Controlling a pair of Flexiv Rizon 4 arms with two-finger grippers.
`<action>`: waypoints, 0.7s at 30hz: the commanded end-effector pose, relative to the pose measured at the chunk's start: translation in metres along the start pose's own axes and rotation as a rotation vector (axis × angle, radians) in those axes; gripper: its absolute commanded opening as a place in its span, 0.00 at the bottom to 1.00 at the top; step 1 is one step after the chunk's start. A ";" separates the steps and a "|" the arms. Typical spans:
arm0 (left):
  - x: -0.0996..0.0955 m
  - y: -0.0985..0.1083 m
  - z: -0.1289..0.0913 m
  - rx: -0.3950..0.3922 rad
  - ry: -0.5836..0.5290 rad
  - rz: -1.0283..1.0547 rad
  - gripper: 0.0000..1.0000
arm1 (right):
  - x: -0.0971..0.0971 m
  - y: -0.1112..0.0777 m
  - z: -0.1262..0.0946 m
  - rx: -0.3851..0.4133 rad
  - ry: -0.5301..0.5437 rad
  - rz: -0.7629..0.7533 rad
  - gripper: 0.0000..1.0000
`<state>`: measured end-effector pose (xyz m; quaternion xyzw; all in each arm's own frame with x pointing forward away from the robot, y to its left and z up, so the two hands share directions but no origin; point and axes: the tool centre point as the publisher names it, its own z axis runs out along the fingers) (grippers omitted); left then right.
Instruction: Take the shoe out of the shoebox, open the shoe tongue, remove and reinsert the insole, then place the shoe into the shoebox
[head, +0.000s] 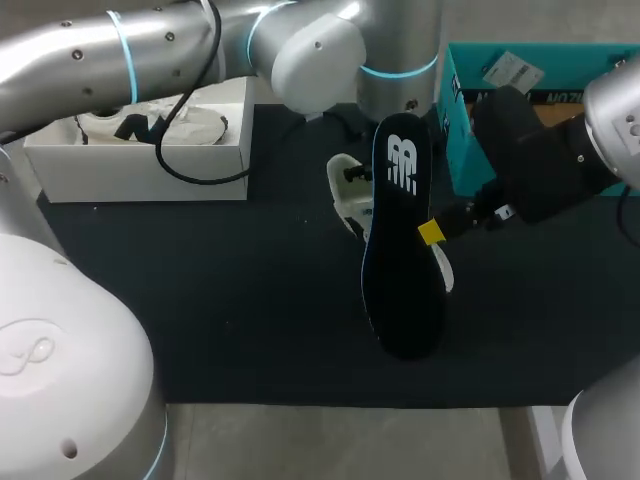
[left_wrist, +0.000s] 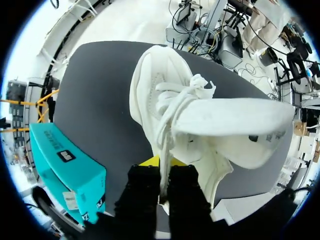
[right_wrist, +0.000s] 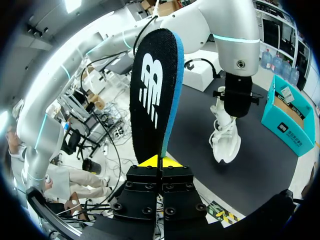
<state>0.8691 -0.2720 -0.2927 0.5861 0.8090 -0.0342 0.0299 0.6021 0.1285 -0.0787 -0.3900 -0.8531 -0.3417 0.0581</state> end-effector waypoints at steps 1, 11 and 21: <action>0.010 0.001 0.000 0.025 -0.130 0.266 0.00 | 0.000 0.005 0.003 0.008 0.000 0.001 0.00; 0.005 0.010 -0.002 0.021 -0.082 0.342 0.00 | 0.000 0.005 0.003 0.008 0.000 0.001 0.00; -0.006 0.020 -0.003 -0.036 0.004 0.333 0.00 | 0.000 0.005 0.003 0.008 0.000 0.001 0.00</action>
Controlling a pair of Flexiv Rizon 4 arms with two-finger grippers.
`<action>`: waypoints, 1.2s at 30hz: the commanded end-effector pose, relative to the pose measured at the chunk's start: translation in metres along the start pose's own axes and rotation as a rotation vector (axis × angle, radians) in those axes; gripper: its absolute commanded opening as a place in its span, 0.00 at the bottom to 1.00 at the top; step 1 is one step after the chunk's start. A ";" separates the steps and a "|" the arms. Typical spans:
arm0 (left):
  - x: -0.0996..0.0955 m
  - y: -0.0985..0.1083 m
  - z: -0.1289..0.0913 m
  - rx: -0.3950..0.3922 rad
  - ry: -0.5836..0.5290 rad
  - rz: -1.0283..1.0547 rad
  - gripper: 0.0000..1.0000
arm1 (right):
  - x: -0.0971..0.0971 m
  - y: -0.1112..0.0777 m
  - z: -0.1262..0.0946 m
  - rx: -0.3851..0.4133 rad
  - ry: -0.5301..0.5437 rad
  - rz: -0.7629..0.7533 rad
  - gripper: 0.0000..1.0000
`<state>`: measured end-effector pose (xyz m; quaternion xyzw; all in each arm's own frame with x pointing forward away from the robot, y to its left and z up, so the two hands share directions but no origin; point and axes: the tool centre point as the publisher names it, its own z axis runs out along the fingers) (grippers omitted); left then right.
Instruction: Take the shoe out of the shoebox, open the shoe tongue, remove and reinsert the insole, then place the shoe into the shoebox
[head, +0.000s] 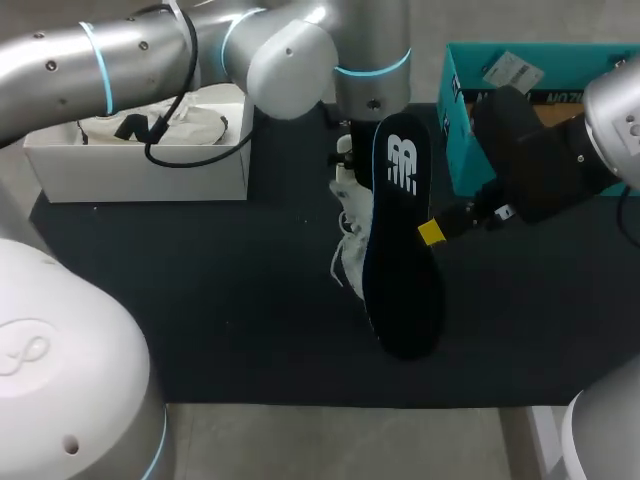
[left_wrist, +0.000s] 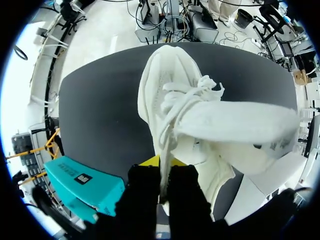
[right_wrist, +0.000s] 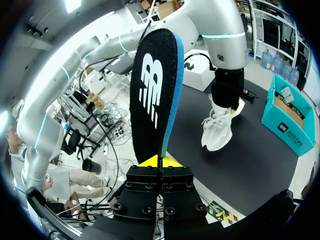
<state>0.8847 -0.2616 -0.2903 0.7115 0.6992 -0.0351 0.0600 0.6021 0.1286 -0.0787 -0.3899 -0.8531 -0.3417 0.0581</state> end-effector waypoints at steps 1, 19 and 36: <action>-0.011 0.006 0.001 -0.008 0.059 0.005 0.00 | 0.000 0.005 0.003 0.008 0.000 0.001 0.00; -0.017 0.026 0.032 -0.036 0.231 0.146 0.00 | 0.000 0.005 0.003 0.008 0.000 0.001 0.00; -0.009 0.018 0.043 -0.051 0.349 0.127 0.00 | 0.000 0.005 0.003 0.008 0.000 0.001 0.00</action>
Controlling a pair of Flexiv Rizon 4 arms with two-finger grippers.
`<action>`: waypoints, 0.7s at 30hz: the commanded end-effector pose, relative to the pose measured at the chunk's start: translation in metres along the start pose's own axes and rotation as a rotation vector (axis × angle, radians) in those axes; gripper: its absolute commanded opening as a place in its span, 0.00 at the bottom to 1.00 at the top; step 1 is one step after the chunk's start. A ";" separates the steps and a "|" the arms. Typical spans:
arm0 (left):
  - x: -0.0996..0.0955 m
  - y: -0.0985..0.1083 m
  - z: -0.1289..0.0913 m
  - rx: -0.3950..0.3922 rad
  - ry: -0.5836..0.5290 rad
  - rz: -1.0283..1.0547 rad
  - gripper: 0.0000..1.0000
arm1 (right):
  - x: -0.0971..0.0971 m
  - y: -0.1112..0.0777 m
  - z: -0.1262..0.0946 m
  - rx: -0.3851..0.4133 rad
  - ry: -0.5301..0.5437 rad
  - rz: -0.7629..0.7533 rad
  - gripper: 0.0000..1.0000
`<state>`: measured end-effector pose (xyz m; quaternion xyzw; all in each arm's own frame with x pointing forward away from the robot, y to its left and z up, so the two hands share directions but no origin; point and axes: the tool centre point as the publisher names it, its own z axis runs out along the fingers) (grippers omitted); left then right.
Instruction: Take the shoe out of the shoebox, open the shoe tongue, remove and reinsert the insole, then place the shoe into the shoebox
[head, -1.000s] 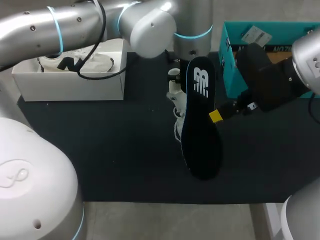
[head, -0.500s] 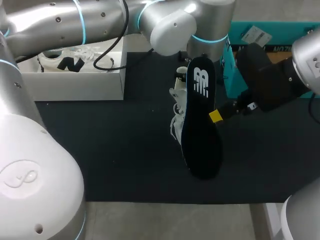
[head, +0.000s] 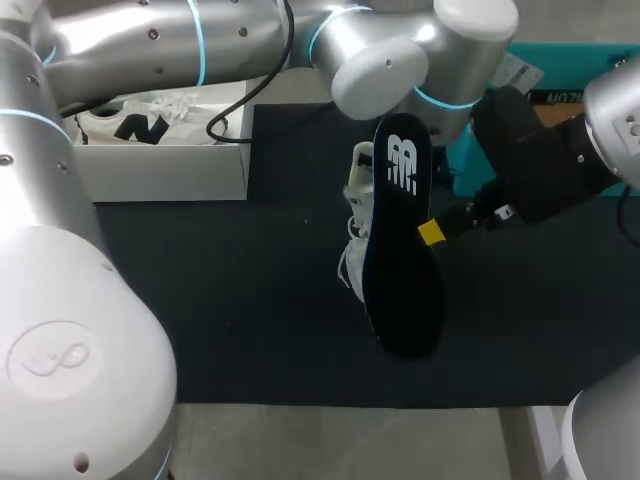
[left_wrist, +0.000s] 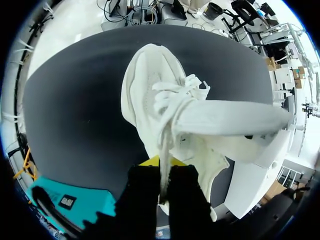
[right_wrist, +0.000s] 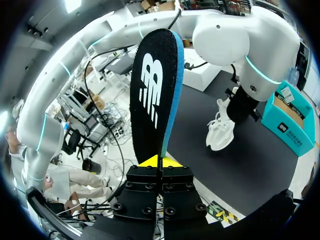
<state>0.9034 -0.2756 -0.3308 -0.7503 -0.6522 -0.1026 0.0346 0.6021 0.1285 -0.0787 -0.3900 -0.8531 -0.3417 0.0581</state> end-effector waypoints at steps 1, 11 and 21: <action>0.000 0.001 -0.001 0.001 0.023 -0.005 0.00 | 0.000 0.005 0.003 0.008 0.000 0.001 0.00; 0.010 0.000 0.004 0.011 0.004 -0.009 0.00 | 0.000 0.005 0.003 0.008 0.000 0.001 0.00; 0.018 -0.002 0.004 0.006 0.021 0.000 0.00 | 0.000 0.005 0.003 0.008 0.000 0.001 0.00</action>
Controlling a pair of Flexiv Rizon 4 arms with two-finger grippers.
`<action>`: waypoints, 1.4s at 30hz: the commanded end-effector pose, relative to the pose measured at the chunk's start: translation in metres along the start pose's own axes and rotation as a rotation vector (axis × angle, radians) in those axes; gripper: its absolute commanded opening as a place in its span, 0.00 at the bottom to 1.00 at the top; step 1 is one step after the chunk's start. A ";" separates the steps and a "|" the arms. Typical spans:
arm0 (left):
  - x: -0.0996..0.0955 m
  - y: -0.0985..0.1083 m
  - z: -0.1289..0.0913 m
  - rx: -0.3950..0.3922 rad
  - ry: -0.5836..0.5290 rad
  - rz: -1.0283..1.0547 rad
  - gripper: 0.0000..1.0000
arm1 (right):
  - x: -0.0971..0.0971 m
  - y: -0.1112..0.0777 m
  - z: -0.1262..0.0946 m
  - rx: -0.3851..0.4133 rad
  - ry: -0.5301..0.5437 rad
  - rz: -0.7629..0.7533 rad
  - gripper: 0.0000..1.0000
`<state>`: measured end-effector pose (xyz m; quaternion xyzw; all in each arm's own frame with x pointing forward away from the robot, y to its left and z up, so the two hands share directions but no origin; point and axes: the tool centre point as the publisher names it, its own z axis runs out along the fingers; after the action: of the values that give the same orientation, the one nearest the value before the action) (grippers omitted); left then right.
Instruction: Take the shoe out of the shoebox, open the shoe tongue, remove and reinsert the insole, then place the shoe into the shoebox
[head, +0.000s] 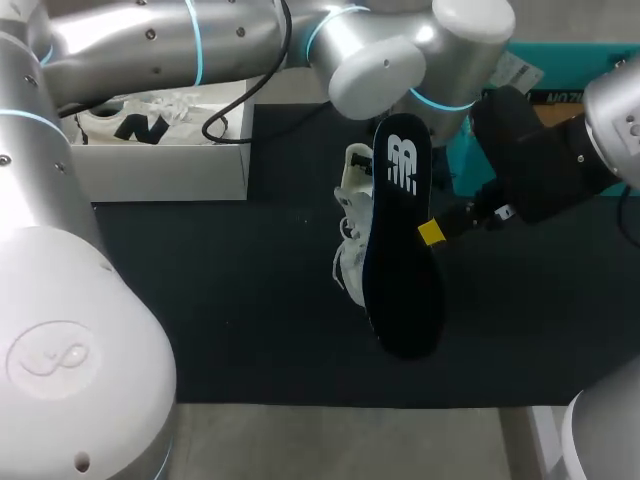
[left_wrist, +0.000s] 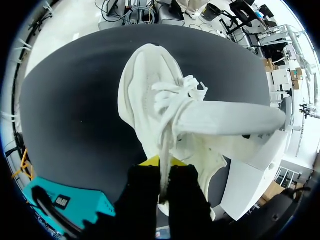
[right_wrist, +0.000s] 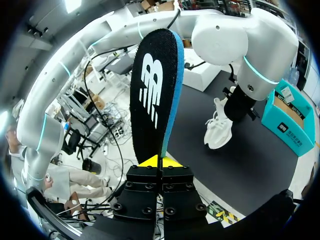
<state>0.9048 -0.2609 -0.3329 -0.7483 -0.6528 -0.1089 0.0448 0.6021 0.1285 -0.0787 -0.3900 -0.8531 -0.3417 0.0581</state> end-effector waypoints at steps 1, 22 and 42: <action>0.004 -0.001 0.001 0.002 -0.001 0.006 0.00 | 0.000 0.005 0.003 0.008 0.000 0.001 0.00; -0.005 0.001 0.032 0.026 0.073 0.065 0.00 | 0.000 0.005 0.003 0.008 0.000 0.001 0.00; -0.004 0.000 0.001 0.017 -0.153 0.046 1.00 | 0.000 0.005 0.003 0.008 0.000 0.001 0.00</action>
<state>0.9121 -0.2814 -0.3514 -0.7677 -0.6362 -0.0666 0.0394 0.6021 0.1285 -0.0787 -0.3900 -0.8531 -0.3417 0.0581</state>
